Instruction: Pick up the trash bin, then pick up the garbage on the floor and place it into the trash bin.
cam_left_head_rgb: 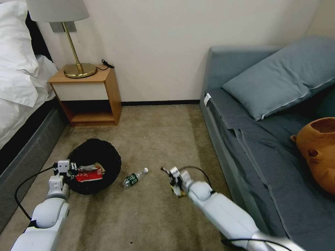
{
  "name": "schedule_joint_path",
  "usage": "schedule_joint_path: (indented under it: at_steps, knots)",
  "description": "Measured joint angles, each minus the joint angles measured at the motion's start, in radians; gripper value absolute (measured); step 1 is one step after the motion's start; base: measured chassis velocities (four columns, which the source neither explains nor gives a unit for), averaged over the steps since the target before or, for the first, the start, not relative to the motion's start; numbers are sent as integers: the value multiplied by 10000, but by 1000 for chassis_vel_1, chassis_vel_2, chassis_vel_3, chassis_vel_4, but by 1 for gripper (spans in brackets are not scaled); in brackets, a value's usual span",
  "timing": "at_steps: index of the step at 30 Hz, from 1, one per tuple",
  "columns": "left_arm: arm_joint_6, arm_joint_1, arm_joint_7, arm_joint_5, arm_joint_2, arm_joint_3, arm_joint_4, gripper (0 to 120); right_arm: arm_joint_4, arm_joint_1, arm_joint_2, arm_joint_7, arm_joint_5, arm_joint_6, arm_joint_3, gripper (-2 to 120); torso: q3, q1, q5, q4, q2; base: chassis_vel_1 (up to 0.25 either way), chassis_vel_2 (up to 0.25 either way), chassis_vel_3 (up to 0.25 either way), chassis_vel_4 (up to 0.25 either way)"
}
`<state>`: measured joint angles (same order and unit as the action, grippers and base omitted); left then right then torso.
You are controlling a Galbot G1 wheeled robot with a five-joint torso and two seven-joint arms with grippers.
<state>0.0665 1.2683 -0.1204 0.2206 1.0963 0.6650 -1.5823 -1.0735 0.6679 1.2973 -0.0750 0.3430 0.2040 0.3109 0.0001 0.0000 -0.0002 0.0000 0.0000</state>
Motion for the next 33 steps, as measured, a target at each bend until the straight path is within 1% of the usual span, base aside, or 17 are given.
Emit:
schedule_joint_path:
  at_steps: [1,3,4,6,7,9,13,16,19,21,24,27,33]
  knots:
    - [0,0,0,0,0,0,0,4,0,0,0,0,0,0,0,0,0,0,0,0,0,0,0,0,0]
    - [3,10,0,-32,26,3,-69,4,-235,-817,147,3,708,-74,514,0,0,0,0,0,0,0,0,0,0]
    - [3,10,0,-32,26,3,-69,4,-235,-817,147,3,708,-74,514,0,0,0,0,0,0,0,0,0,0]
    - [41,36,0,-136,135,-43,-169,4,-483,-1577,442,64,1500,-112,1187,0,0,0,0,0,0,0,0,0,0]
    - [41,36,0,-136,135,-43,-169,4,-483,-1577,442,64,1500,-112,1187,0,0,0,0,0,0,0,0,0,0]
    - [56,128,6,-177,212,-99,-271,4,-475,-2145,770,72,1708,-315,1868,0,0,0,0,1,0,0,0,0,0]
    - [76,154,11,-215,248,-113,-313,4,-319,-2520,1002,67,1804,-460,2333,0,0,0,0,1,0,0,0,0,0]
    - [111,145,11,-330,340,-149,-355,4,-10,-3125,1517,62,2122,-684,2905,0,0,0,0,1,0,0,0,0,0]
    - [122,144,9,-363,371,-166,-379,4,112,-3313,1692,60,2213,-753,3078,0,0,0,-1,1,0,0,0,0,0]
    - [149,152,4,-418,443,-208,-457,4,354,-3737,2136,58,2423,-877,3407,0,-1,0,-1,0,0,0,0,0,0]
    - [154,157,-2,-441,474,-215,-487,4,423,-3853,2318,59,2531,-923,3525,0,-1,0,-1,0,0,0,0,0,0]
    - [185,231,-30,-445,544,-213,-642,4,509,-3912,2718,58,2709,-1045,3776,0,-1,0,-1,1,0,0,0,0,0]
    - [187,382,-58,-393,605,-147,-841,4,494,-3626,3004,87,2733,-1156,3998,0,-1,0,0,-1,0,0,0,0,0]
